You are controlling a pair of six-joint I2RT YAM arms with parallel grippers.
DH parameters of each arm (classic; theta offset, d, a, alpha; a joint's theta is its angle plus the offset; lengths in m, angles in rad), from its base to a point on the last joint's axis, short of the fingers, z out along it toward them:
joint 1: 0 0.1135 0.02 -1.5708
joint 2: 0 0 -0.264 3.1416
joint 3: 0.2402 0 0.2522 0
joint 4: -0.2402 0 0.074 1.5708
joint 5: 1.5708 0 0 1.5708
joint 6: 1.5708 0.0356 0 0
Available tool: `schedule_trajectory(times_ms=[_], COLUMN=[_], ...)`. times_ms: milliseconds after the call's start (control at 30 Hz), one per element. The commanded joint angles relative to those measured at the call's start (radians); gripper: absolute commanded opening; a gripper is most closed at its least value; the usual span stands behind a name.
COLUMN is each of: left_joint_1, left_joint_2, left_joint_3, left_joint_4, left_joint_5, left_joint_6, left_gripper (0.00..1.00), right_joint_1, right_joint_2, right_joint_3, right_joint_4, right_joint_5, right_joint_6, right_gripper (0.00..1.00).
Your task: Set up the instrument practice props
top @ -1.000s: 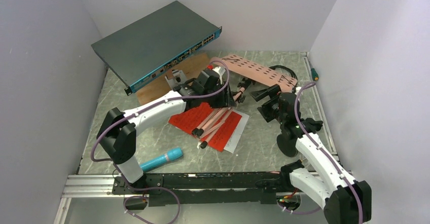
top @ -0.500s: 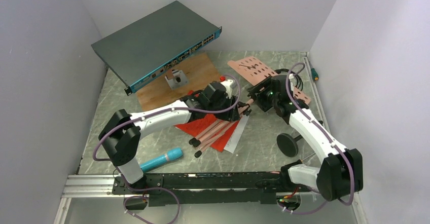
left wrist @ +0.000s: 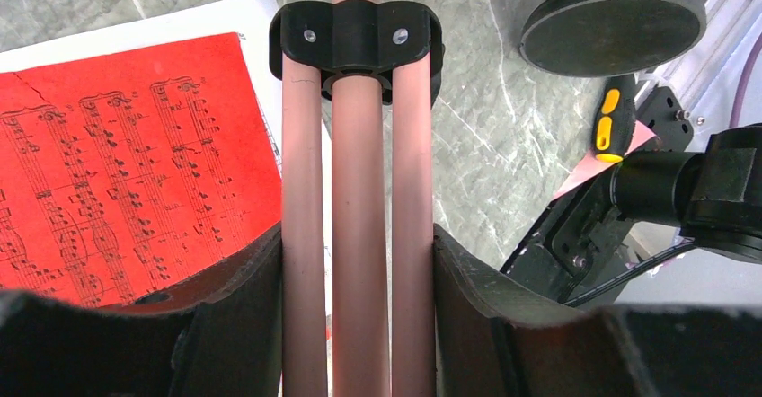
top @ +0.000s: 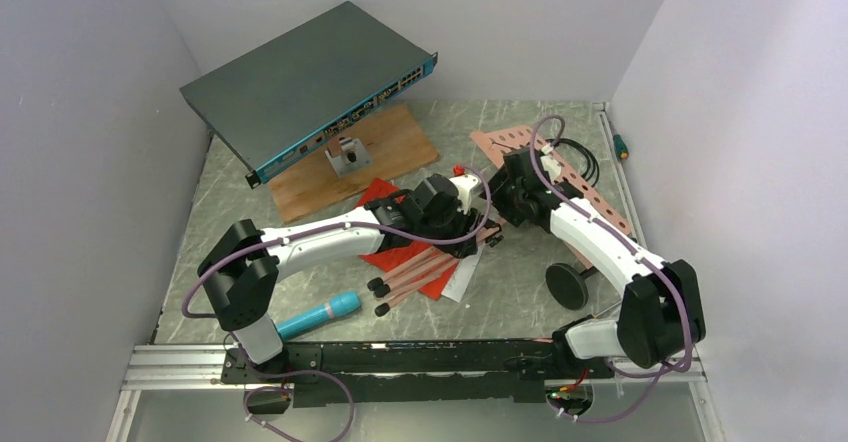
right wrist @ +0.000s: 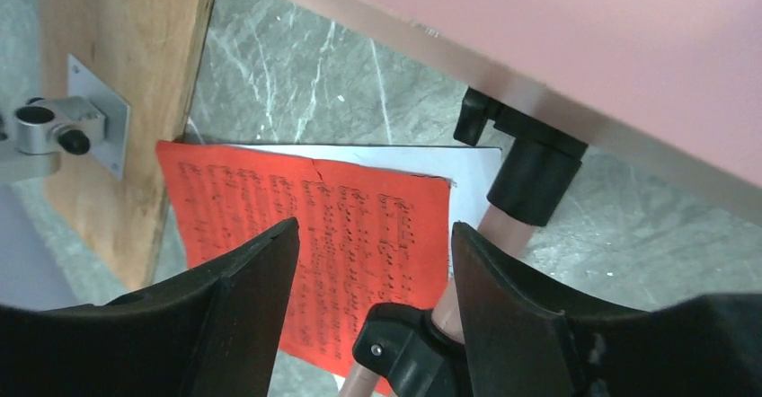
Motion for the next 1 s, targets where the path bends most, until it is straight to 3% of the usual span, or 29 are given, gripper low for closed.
schedule_trajectory(times_ms=[0,133,400,533,733,767,867,967], left_joint_1=[-0.003,-0.010,-0.017,-0.020,-0.027,-0.029,-0.030,-0.029], left_joint_2=[-0.092,-0.089,-0.115,-0.125,-0.129,-0.133,-0.148,-0.165], left_joint_3=[0.090,0.091,0.075,0.061,0.039,0.035,0.018,0.001], left_joint_4=[0.243,0.240,0.240,0.246,0.253,0.252,0.255,0.257], left_joint_5=[-0.079,-0.100,-0.093,-0.082,-0.061,-0.062,-0.055,-0.029], left_joint_6=[0.089,0.105,0.107,0.103,0.099,0.100,0.101,0.095], left_gripper=[0.00,0.00,0.00,0.00,0.00,0.00,0.00,0.00], right_joint_1=[0.048,0.060,0.045,0.006,-0.012,-0.014,-0.016,-0.016], right_joint_2=[-0.038,-0.068,0.015,0.055,0.100,0.101,0.073,-0.004], right_joint_3=[0.067,0.019,-0.048,-0.101,-0.119,-0.122,-0.147,-0.172], right_joint_4=[-0.152,-0.146,-0.047,0.040,0.145,0.158,0.219,0.294], right_joint_5=[0.183,0.181,0.089,0.088,0.139,0.142,0.157,0.183], right_joint_6=[-0.069,-0.063,0.016,0.087,0.141,0.143,0.131,0.074], right_gripper=[0.68,0.72,0.69,0.52,0.47,0.41,0.04,0.00])
